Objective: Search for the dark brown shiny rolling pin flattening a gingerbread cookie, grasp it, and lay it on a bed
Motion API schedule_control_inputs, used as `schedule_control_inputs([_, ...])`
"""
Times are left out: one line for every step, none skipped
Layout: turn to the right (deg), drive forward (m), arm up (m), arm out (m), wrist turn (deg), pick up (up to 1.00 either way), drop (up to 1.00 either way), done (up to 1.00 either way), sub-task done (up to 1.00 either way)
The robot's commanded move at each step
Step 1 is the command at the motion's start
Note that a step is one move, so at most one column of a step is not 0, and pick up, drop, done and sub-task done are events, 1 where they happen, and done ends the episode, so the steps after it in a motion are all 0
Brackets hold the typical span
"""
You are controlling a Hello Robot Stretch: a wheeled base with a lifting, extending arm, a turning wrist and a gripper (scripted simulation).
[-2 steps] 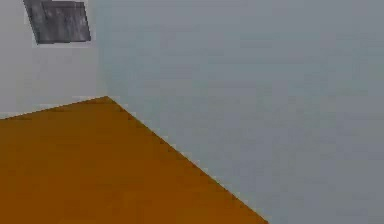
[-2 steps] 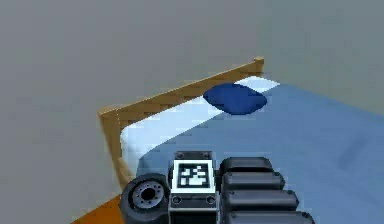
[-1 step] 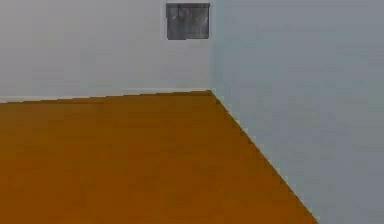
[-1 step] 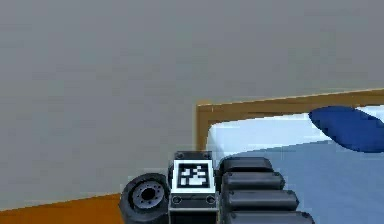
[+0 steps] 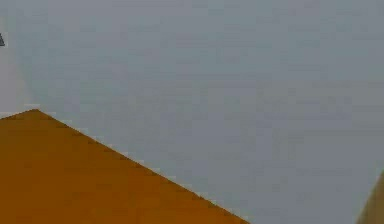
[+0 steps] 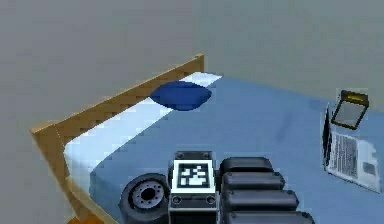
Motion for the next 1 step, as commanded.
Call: schedule_control_inputs([45.0, 0.00, 0.00, 0.00, 0.0, 0.00, 0.00, 0.00, 0.00])
